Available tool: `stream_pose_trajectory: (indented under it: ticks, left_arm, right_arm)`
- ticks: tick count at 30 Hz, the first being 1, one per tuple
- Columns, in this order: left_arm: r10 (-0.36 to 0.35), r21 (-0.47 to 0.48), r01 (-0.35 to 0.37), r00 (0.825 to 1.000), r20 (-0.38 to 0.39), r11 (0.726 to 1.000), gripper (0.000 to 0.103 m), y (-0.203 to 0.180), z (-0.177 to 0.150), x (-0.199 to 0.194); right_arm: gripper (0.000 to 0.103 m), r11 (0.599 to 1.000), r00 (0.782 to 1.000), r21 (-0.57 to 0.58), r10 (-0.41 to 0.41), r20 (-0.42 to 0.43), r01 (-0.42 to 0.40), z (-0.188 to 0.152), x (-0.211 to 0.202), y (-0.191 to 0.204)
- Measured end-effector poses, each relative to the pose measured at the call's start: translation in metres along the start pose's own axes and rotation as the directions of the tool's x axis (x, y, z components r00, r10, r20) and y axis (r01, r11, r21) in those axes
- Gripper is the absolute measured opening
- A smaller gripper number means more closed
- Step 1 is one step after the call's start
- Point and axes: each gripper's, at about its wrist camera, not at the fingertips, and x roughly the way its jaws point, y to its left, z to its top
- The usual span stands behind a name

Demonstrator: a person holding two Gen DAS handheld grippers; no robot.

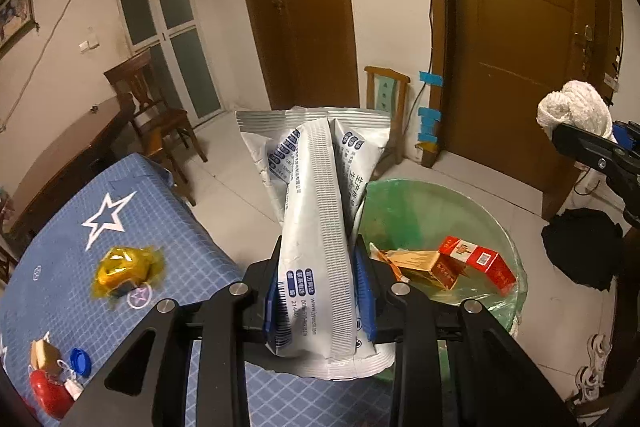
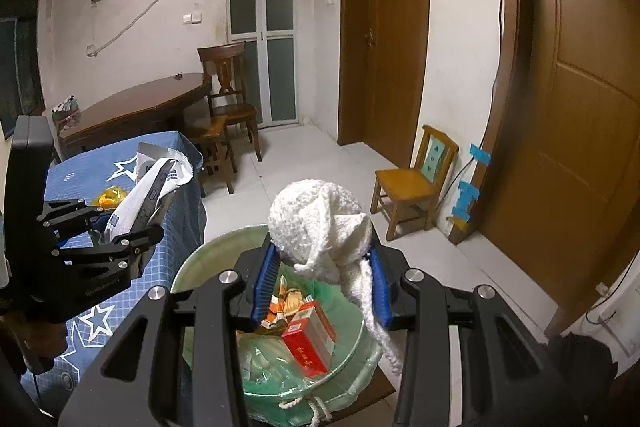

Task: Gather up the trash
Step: 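Carry the towel and snack bag over the green bin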

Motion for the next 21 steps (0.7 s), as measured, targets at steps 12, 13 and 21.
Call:
stream_pose_trajectory:
  ticks: [12,13,21]
  left_arm:
    - [0.006,0.012,-0.006,1.0,-0.008,1.0,0.033,-0.001,-0.002,0.015]
    - [0.009,0.015,-0.009,1.0,-0.006,1.0,0.033,0.0,-0.003,0.015]
    - [0.022,0.019,-0.022,1.0,-0.006,1.0,0.033,-0.003,-0.004,0.018]
  right_arm:
    - [0.038,1.0,0.999,0.014,0.02,-0.032,-0.019,-0.005,0.01,-0.001]
    - [0.038,1.0,0.999,0.013,0.02,-0.033,-0.02,-0.005,0.011,-0.001]
    - [0.038,1.0,0.999,0.001,0.025,-0.041,-0.025,-0.002,0.019,-0.005]
